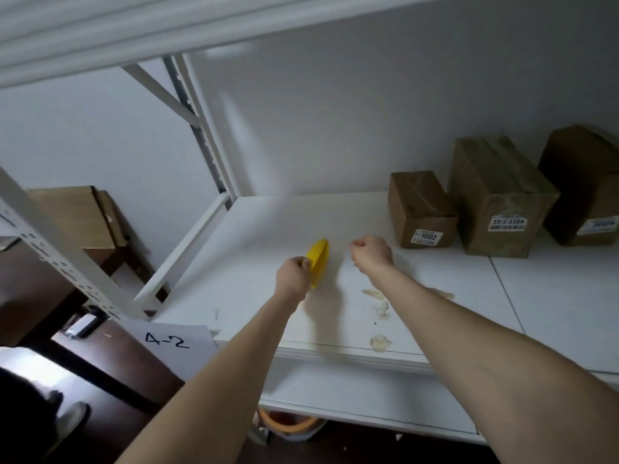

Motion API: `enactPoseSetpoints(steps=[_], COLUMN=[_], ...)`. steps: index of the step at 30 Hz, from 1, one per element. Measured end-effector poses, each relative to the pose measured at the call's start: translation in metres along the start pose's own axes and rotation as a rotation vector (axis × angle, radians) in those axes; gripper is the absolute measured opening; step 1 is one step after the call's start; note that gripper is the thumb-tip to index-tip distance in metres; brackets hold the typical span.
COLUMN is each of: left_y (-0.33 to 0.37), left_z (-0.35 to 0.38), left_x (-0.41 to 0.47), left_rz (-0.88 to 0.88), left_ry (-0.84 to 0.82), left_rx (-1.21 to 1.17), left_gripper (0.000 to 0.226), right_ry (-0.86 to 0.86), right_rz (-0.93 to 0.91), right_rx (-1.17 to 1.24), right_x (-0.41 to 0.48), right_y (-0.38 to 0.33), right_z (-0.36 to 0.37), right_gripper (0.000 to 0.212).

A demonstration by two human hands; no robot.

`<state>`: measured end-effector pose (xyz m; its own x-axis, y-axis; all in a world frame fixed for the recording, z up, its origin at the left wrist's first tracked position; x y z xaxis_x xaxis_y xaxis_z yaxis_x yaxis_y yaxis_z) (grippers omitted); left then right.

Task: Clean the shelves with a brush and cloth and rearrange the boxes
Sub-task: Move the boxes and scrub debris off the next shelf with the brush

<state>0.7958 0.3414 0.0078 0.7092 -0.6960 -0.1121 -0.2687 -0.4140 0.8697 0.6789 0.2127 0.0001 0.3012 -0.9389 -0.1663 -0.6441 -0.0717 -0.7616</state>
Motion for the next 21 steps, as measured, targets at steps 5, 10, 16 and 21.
enactPoseSetpoints(steps=[5,10,16,21], left_y=[-0.031,-0.017,-0.011,-0.016], left_z=[-0.037,0.007,-0.013,-0.010], left_x=[0.009,-0.006,0.006,0.003], left_rz=[-0.123,-0.102,-0.059,-0.143], left_ry=[0.184,0.015,0.051,0.055], left_rx=[0.099,0.089,-0.030,0.073], left_gripper=[0.039,0.038,0.033,0.039], right_ry=[-0.045,-0.081,-0.172,-0.188], right_rz=[0.023,0.044,0.011,0.062], right_rx=[0.038,-0.001,-0.030,-0.046], right_x=[-0.004,-0.009,-0.015,-0.013], right_y=[0.004,0.008,-0.006,0.000], right_z=[0.004,0.016,0.020,0.011], right_gripper=[0.022,0.026,0.014,0.021])
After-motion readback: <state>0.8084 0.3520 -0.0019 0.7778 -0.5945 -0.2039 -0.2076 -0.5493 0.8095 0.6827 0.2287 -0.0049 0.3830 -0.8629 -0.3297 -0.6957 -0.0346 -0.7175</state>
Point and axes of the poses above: each hand's wrist, its own x-axis towards the middle knuckle, its own z-axis out of the palm, y = z × x, the point moved 3 cm from there along x, towards the middle knuckle, and after that the axes turned 11 degrees about -x, right-handed, at the moved point
